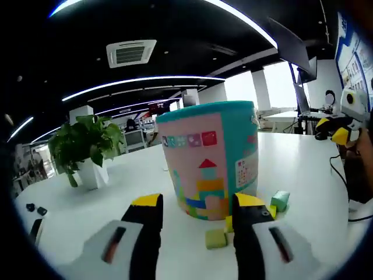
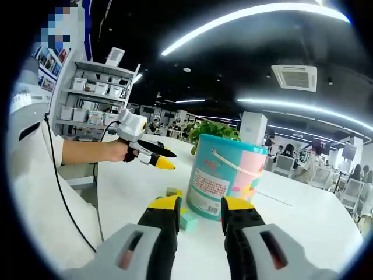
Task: Arrange the toys in the designated storage area by placing each visible toy with the group until no toy remains scattered across the table.
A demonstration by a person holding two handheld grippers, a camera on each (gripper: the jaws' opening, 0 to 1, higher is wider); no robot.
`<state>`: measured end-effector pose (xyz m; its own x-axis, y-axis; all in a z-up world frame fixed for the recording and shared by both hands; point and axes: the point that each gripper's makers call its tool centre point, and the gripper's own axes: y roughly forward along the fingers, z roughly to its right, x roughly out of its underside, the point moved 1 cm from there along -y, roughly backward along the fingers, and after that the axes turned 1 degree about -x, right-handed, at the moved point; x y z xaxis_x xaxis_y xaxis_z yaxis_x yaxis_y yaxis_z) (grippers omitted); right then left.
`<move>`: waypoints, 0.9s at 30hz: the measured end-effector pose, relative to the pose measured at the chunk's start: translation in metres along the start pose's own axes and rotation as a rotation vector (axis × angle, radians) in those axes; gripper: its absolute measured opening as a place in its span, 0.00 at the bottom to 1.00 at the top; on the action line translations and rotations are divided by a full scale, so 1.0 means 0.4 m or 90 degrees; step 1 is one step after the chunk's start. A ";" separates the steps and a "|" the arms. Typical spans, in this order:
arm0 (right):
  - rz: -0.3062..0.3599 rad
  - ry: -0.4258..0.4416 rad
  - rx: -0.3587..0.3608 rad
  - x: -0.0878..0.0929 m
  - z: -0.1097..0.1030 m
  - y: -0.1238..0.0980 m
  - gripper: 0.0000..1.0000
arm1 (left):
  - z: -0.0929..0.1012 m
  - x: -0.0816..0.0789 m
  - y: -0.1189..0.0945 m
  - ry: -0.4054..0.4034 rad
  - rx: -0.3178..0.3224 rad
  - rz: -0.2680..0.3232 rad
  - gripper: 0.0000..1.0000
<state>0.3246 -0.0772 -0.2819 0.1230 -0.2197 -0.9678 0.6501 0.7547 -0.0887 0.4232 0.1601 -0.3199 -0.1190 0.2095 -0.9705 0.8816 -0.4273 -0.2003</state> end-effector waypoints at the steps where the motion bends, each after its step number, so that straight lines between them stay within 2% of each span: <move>1: 0.000 0.000 0.000 0.000 0.000 0.001 0.28 | 0.002 0.009 0.002 -0.004 0.002 -0.005 0.50; 4: 0.000 -0.001 0.000 0.000 -0.001 0.001 0.28 | 0.016 0.036 0.009 0.012 0.023 -0.026 0.41; 5: 0.000 0.000 0.000 0.001 -0.001 0.001 0.28 | 0.012 0.061 0.012 0.014 0.012 -0.049 0.41; 7: -0.002 -0.002 0.001 0.003 -0.001 0.001 0.28 | 0.013 0.078 0.020 0.019 0.008 -0.060 0.46; 8: -0.003 -0.002 0.002 0.003 0.000 0.002 0.28 | 0.013 0.085 0.022 0.016 0.008 -0.066 0.45; 15: -0.002 0.000 0.002 0.006 0.001 0.002 0.28 | 0.060 0.118 0.017 0.005 0.021 -0.087 0.43; 18: -0.004 0.000 0.003 0.008 0.002 0.002 0.28 | 0.071 0.136 0.014 0.011 0.025 -0.103 0.39; 22: -0.004 0.000 0.002 0.010 0.000 0.002 0.28 | 0.061 0.153 0.022 0.004 0.023 -0.118 0.35; 25: -0.005 -0.002 0.001 0.009 -0.003 0.002 0.27 | 0.065 0.172 0.027 -0.031 0.035 -0.132 0.31; 27: -0.005 -0.003 0.001 0.009 -0.003 0.003 0.27 | 0.068 0.180 0.030 -0.026 0.035 -0.134 0.31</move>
<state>0.3249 -0.0762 -0.2857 0.1219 -0.2284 -0.9659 0.6518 0.7524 -0.0957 0.4126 0.1462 -0.3959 -0.3179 0.2639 -0.9107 0.8093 -0.4249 -0.4056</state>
